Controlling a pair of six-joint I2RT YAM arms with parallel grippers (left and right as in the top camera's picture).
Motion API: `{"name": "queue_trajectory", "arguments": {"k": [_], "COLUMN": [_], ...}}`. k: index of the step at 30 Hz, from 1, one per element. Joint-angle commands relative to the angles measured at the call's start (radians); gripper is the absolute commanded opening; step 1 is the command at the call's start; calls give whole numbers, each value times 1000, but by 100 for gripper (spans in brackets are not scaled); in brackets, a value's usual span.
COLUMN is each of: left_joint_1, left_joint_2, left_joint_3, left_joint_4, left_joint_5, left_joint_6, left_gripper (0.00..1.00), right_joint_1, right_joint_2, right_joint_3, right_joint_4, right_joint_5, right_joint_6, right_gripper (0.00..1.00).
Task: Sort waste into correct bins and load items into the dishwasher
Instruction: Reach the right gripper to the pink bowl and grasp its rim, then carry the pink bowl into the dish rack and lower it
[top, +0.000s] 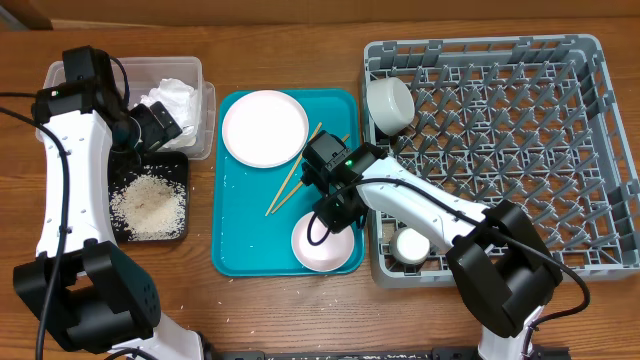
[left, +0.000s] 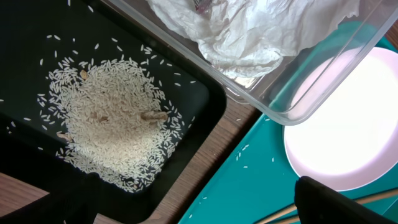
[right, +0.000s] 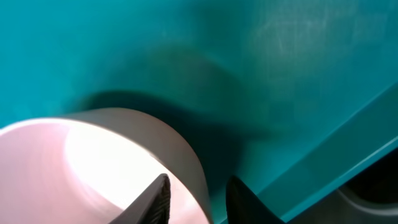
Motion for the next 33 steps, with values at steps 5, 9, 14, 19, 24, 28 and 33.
{"name": "queue_trajectory", "arguments": {"k": [5, 9, 14, 19, 24, 28, 33], "left_joint_1": [-3, -3, -3, -3, -3, -3, -3], "left_joint_2": [-18, -18, -18, -18, -18, -18, -18], "left_joint_3": [-3, -3, -3, -3, -3, -3, -3], "left_joint_4": [0, 0, 0, 0, 0, 0, 0], "left_joint_5": [7, 7, 7, 7, 7, 7, 7], "left_joint_6": [15, 15, 15, 15, 15, 15, 15], "left_gripper": [100, 100, 100, 100, 100, 100, 100], "right_joint_1": [-2, -2, -2, -2, -14, -27, -28], "right_joint_2": [-9, -10, -14, -78, -135, -166, -191], "right_joint_3": [-5, -3, 56, 247, 428, 475, 472], "right_joint_4": [50, 16, -40, -138, -359, -597, -740], "right_joint_5": [6, 101, 110, 116, 429, 898, 1204], "right_joint_6": [297, 485, 524, 522, 612, 843, 925], "right_gripper": [20, 17, 4, 4, 4, 4, 4]}}
